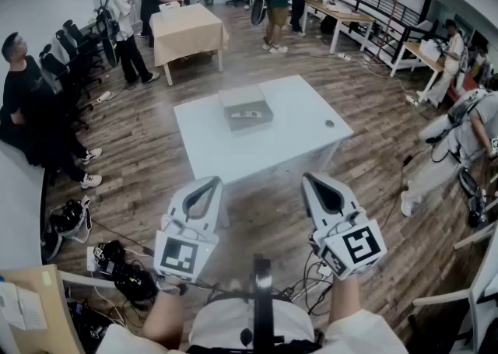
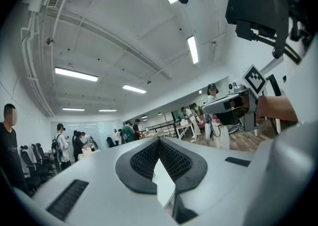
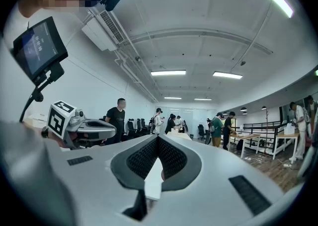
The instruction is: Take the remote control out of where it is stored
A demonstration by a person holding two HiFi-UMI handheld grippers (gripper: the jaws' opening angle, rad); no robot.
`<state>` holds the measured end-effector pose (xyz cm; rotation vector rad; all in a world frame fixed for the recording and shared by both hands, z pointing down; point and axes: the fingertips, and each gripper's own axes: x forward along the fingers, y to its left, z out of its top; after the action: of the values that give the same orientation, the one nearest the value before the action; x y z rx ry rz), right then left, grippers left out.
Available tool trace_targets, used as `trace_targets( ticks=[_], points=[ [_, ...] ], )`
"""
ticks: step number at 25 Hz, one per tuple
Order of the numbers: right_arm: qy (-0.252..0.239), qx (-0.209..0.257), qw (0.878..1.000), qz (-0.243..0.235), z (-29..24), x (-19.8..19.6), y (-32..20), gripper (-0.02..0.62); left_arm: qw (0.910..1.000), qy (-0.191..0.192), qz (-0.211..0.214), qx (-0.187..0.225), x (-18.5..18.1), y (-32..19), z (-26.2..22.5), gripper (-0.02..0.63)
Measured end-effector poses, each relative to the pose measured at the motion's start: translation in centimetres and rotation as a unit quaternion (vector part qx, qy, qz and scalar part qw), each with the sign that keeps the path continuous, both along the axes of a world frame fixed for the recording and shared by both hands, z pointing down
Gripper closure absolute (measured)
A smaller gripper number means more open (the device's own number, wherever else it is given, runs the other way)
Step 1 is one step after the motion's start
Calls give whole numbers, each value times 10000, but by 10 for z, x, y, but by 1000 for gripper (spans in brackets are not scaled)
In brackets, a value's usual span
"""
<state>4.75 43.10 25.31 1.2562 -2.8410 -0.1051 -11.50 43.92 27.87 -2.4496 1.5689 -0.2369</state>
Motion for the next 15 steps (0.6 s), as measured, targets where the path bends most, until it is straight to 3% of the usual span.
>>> trace_targets(
  ticks=[15],
  points=[
    [6,-224,9995,-220,19,54,-38,595,9993,-16,-359,-129,38,-36,21,606]
  ],
)
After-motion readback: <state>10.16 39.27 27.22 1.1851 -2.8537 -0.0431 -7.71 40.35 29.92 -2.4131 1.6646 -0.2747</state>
